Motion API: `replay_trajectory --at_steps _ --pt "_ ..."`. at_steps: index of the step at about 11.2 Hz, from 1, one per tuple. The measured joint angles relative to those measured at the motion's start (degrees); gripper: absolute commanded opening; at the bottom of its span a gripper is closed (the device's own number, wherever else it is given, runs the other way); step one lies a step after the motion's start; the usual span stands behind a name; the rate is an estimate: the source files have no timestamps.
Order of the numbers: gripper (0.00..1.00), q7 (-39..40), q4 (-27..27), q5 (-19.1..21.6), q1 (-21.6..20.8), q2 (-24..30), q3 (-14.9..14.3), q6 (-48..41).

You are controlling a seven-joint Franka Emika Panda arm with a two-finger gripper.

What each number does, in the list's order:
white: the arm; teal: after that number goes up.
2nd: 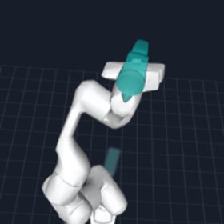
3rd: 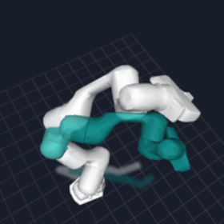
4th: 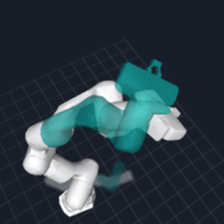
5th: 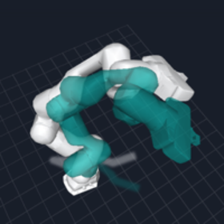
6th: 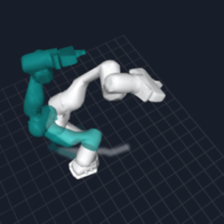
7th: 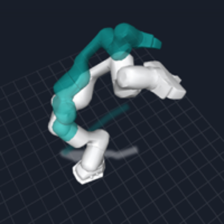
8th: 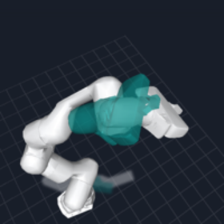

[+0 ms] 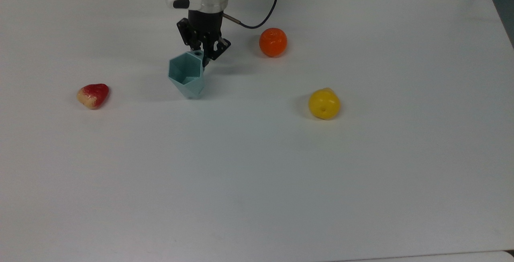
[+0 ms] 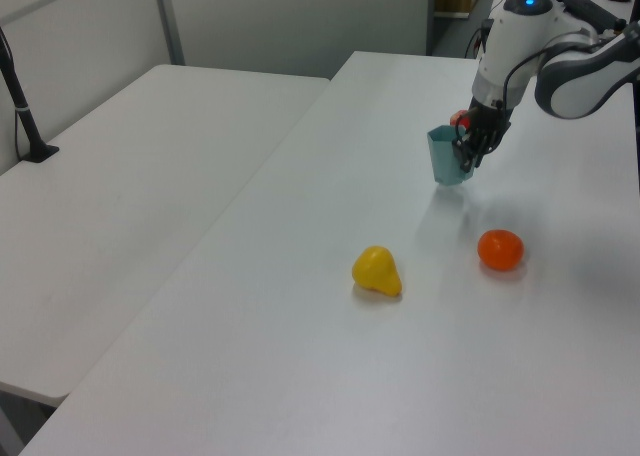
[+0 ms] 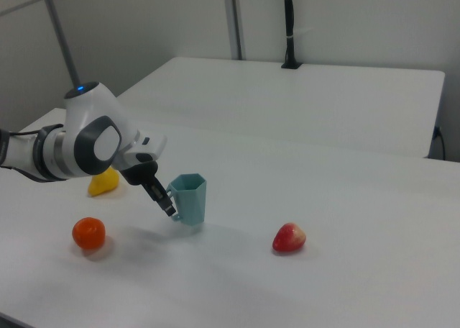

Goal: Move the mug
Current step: 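Carry the teal mug past the red fruit toward the table edge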

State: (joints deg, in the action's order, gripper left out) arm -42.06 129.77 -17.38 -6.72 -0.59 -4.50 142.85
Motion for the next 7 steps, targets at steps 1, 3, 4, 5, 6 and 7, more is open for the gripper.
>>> replay_trajectory --at_steps 1,3,4,5,6,7 --pt "0.12 -0.1 0.0 0.0 0.3 1.5 0.0 -1.1" --pt "0.12 -0.1 0.4 0.0 1.6 4.9 -0.1 -2.6" --pt "0.12 -0.1 0.7 0.0 2.2 6.5 -0.1 -3.5" --pt "0.12 -0.1 1.0 0.0 2.6 7.8 -0.1 -4.1" --pt "0.12 -0.1 1.2 0.0 3.3 8.8 -0.1 -4.6" --pt "0.12 -0.1 1.2 0.0 4.5 9.4 -0.2 -4.7"
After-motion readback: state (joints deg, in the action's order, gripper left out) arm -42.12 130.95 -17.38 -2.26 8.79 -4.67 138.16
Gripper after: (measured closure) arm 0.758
